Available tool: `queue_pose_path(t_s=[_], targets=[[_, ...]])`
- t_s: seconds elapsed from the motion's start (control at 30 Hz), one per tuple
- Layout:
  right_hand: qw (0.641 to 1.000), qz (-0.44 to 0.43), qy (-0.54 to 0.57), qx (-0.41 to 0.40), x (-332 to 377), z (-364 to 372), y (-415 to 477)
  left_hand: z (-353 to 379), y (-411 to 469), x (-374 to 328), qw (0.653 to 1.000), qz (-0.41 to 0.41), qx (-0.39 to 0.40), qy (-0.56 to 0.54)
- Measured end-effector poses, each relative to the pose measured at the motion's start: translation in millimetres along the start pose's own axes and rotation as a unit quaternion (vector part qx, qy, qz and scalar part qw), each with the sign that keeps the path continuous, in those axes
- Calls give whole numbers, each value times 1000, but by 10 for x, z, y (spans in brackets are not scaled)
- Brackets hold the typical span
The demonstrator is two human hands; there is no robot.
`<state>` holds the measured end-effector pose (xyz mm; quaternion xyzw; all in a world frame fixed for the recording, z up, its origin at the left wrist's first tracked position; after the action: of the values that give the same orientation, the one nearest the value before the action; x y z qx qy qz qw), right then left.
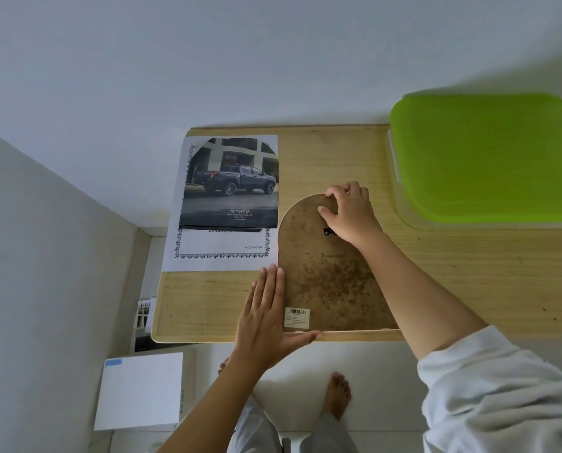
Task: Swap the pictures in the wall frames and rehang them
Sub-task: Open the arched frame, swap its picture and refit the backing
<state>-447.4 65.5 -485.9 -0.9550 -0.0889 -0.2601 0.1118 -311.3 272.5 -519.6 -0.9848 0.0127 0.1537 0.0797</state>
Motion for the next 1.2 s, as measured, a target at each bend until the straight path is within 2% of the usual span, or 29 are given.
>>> queue_pose_path(t_s=[0.2, 0.4, 0.57, 0.87, 1.0, 1.1, 1.2], targets=[[999, 24, 28, 2, 16, -43, 72, 8, 6, 34, 1000, 4, 5, 7], [998, -27, 32, -49, 136, -125, 49, -11, 6, 26, 1000, -4, 2, 2], [999, -38, 32, -21, 47, -160, -15, -13, -6, 23, 1000, -4, 4, 2], [998, -6, 52, 23, -205, -126, -319, -32, -70, 69, 1000, 13, 3, -17], [993, 62, 94, -32, -386, -161, -630, -55, -81, 64, 1000, 18, -2, -17], [971, 147, 165, -94, -518, -169, -959, -36, -97, 73, 1000, 23, -4, -17], [955, 178, 207, -114, -561, -84, -1177, 2, -116, 82, 1000, 25, 0, -18]])
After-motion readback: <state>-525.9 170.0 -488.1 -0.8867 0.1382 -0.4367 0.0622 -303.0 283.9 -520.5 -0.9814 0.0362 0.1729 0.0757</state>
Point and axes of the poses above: each hand's wrist, its own y-axis towards the middle knuckle, its own z-axis out of the palm, x = y × z, the point moved 3 cm from there along y, towards the middle knuckle, and after that the axes turned 5 degrees about y, right-handed, at the moved point
